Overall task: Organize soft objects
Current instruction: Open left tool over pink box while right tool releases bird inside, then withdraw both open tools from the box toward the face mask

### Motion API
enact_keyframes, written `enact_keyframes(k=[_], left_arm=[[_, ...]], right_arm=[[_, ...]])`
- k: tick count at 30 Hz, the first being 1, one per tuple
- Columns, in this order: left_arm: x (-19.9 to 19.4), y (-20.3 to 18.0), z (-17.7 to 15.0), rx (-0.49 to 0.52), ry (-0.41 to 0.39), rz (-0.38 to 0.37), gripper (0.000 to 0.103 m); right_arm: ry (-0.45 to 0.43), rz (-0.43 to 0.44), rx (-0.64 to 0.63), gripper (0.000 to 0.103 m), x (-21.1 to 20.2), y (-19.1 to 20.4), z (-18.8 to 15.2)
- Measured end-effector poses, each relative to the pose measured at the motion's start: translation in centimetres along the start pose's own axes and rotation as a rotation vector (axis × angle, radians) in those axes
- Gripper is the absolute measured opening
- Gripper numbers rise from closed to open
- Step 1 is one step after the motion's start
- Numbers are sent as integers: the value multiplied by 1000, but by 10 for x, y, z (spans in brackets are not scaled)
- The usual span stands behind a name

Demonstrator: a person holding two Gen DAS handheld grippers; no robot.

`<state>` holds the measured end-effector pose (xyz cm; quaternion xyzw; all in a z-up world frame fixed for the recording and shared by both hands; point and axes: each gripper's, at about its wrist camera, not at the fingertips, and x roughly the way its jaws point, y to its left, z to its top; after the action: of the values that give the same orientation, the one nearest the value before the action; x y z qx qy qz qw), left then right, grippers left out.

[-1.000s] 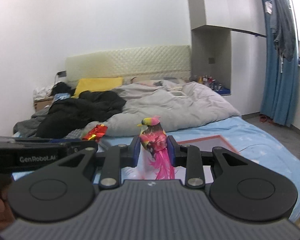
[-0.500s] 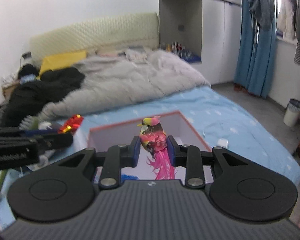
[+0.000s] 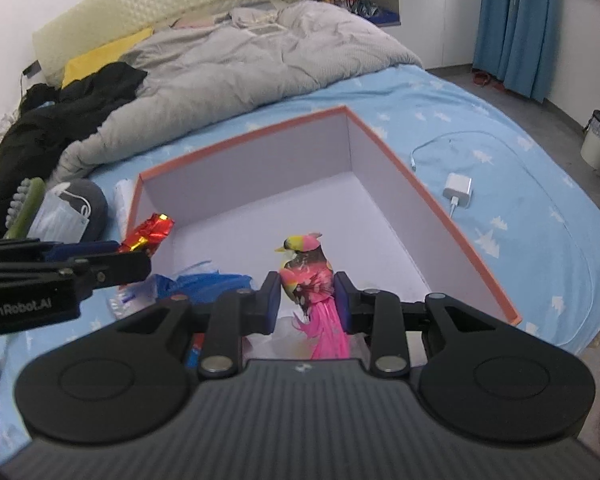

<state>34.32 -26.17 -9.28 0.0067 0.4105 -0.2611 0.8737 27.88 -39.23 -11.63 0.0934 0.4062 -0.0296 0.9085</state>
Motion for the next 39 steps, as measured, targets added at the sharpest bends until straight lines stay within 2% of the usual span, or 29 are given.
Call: enact_keyframes(k=[4, 7, 9, 15, 21, 30, 39], left_arm=[[7, 2, -2, -14, 25, 3, 46], [4, 4, -2, -23, 21, 7, 46], [-2, 3, -2, -14, 8, 10, 46], [-38, -1, -2, 22, -78, 34, 46], [-87, -2, -7, 27, -178, 37, 47], [-150, 6, -42, 10, -280, 66, 47], [-195, 25, -91, -43, -330, 135, 47]], right_arm=[[24, -16, -8, 34, 5, 0, -4], [32, -11, -11, 43, 5, -1, -5], [24, -4, -4, 43, 2, -2, -4], [-52, 24, 38, 43, -21, -2, 0], [-152, 71, 0, 43, -55, 15, 2], [-280, 147, -74, 43, -93, 51, -16], [-337, 210, -113, 46, -111, 82, -44]])
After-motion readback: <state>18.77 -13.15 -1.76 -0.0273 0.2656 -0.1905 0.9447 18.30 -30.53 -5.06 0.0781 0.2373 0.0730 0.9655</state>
